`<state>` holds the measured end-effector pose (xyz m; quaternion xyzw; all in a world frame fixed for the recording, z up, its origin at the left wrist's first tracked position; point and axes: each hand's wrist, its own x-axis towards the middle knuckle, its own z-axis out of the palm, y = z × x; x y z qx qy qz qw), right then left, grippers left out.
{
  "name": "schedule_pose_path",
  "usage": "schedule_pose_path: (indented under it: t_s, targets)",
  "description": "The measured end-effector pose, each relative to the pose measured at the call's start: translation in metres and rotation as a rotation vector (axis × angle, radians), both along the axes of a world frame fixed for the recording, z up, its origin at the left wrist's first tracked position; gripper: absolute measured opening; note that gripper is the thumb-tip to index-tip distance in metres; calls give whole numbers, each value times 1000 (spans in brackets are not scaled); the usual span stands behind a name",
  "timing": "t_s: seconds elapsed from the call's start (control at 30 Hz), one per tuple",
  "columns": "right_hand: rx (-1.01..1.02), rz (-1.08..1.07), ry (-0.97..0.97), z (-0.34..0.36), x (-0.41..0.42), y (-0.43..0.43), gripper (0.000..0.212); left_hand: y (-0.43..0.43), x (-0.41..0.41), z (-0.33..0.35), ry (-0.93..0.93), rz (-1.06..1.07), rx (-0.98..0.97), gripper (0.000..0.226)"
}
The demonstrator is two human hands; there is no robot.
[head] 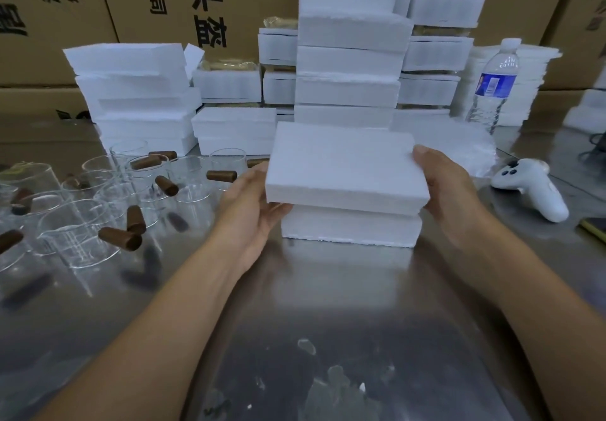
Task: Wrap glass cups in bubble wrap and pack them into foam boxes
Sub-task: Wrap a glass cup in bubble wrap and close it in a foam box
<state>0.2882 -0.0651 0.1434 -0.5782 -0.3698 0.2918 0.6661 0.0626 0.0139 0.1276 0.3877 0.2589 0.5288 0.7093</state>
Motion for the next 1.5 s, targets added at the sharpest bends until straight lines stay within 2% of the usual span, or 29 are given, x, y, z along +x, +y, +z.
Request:
schedule_pose_path:
  t_s: [0.07, 0.17, 0.37, 0.5, 0.57, 0.67, 0.7, 0.87, 1.0, 1.23, 1.4, 1.5]
  targets:
    - [7, -27, 3, -2, 0, 0, 42, 1, 1, -3, 204, 138, 113, 12]
    - [-11, -54, 6, -4, 4, 1, 43, -1, 4, -3, 354, 212, 204, 17]
    - [-117, -82, -5, -7, 8, 2, 54, -2, 6, -4, 303, 21, 159, 31]
    - [-217, -112, 2, -9, 7, 4, 52, -6, 5, -6, 382, -65, 222, 68]
    - [-204, -101, 1, -9, 6, 4, 51, -9, 4, -5, 436, -34, 284, 62]
    - [-214, -84, -5, -9, 6, 1, 65, -11, 3, -6, 464, -27, 329, 68]
    - [-212, -72, -11, -9, 6, 0, 63, -12, 3, -6, 464, -23, 337, 70]
    - [-162, 11, -13, -11, 4, -1, 24, -10, 5, -8, 448, -23, 366, 64]
    - [-172, 43, 47, -8, 1, -2, 18, -9, 5, -9, 546, 12, 458, 38]
    - [-195, 25, 120, 0, -5, -5, 11, -8, 7, -8, 593, 53, 484, 43]
    - [-278, 98, 311, 10, -12, -13, 26, -11, 7, -7, 559, -3, 439, 46]
    - [-333, 88, 348, 13, -17, -18, 24, -12, 5, -8, 601, -15, 424, 40]
